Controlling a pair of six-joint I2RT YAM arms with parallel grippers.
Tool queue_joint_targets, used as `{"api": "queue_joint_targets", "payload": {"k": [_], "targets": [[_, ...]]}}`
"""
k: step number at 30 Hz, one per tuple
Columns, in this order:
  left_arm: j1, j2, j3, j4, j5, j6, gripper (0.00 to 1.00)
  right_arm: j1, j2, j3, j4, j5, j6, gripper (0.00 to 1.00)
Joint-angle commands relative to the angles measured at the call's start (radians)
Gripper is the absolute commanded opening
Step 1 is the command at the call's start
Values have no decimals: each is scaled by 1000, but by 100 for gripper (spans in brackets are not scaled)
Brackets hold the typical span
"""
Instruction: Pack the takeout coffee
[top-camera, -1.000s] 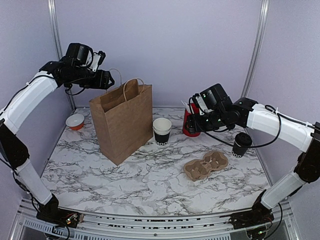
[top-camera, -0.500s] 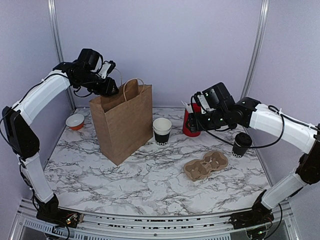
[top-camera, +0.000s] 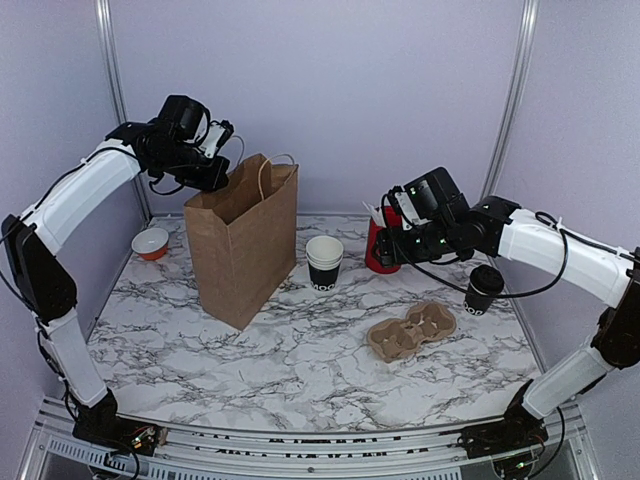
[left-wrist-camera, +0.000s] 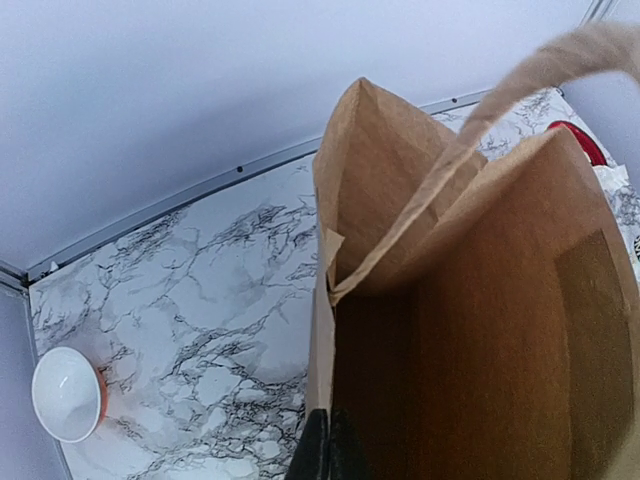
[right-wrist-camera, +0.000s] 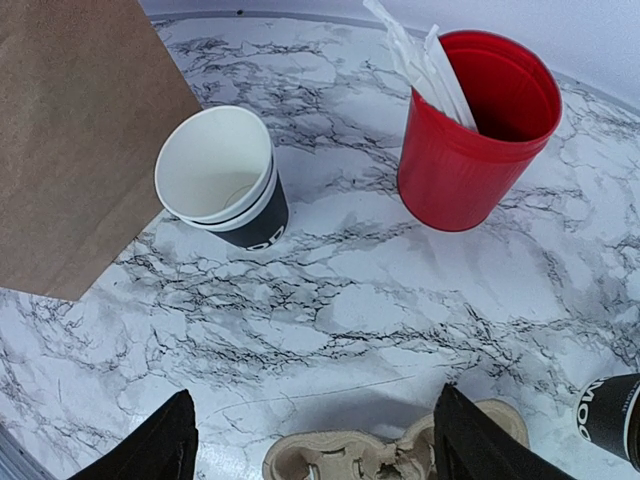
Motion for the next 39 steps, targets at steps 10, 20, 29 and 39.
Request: {"api": "queue_joint_targets", "payload": {"k": [10, 20, 29, 39], "targets": [[-309, -209, -81, -71, -449, 225, 0, 6, -12, 5, 3, 3, -6, 79], [-371, -304, -318, -56, -390, 127, 0, 6, -25, -50, -33, 14, 5, 79], [-421, -439, -461, 91, -279, 66, 0, 4, -57, -114, -66, 38, 21, 79], [-438, -516, -463, 109, -490, 168, 0, 1, -73, -147, -57, 50, 23, 79]]}}
